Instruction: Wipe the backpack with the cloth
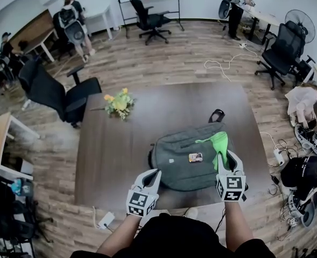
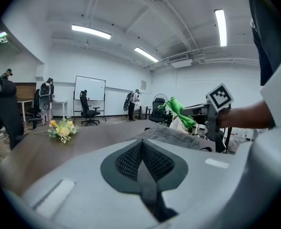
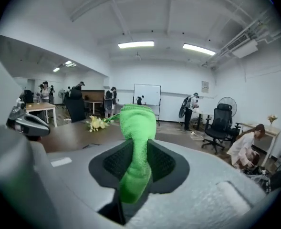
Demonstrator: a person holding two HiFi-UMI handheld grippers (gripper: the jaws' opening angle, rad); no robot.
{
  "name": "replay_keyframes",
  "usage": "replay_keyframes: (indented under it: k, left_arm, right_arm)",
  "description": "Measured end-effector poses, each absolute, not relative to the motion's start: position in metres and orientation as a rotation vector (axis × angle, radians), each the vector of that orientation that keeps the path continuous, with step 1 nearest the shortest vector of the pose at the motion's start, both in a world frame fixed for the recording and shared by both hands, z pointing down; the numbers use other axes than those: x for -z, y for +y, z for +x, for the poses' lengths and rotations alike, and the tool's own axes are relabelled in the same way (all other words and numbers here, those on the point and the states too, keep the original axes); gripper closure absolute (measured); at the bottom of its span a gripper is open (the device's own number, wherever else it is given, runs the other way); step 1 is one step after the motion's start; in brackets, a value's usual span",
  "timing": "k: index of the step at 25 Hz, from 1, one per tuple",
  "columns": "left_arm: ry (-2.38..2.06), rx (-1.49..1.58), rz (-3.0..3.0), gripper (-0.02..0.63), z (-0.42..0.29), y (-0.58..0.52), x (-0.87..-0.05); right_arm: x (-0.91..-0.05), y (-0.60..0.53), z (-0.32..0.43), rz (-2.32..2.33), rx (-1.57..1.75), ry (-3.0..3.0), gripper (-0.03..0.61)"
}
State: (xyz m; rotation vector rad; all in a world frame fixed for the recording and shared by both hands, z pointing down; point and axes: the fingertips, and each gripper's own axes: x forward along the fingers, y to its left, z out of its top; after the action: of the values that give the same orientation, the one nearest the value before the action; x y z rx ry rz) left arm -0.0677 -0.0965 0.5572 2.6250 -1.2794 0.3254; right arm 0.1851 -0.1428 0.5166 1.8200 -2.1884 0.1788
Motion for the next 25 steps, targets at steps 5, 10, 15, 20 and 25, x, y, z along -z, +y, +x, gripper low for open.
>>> replay_keyframes:
  k: [5, 10, 15, 20, 25]
  left_arm:
    - [-1.337, -0.188, 2.612, 0.595, -0.079, -0.113, -0.524]
    - [-1.373, -0.140, 2.603, 0.595, -0.089, -0.123, -0.512]
    - [-1.409, -0.152, 2.589, 0.595, -0.094, -0.123, -0.515]
    - [-1.407, -0.169, 2.596, 0.595, -0.088, -0.121, -0.517]
    - [-1.430, -0.164, 2.618, 0.595, -0.084, -0.119, -0.509]
  right_arm:
    - [-0.473, -0.133, 0.161, 1.808, -0.046, -2.379, 0.483]
    - [-0.444, -0.119, 0.133, 1.747, 0.028, -2.579, 0.483]
    - [-0.443, -0.109, 0.117, 1.704, 0.034, -2.659, 0.483]
    - [-0.442, -0.114, 0.118, 1.709, 0.030, -2.675, 0.483]
    - [-0.444, -0.121, 0.126, 1.728, 0.045, -2.608, 0.489]
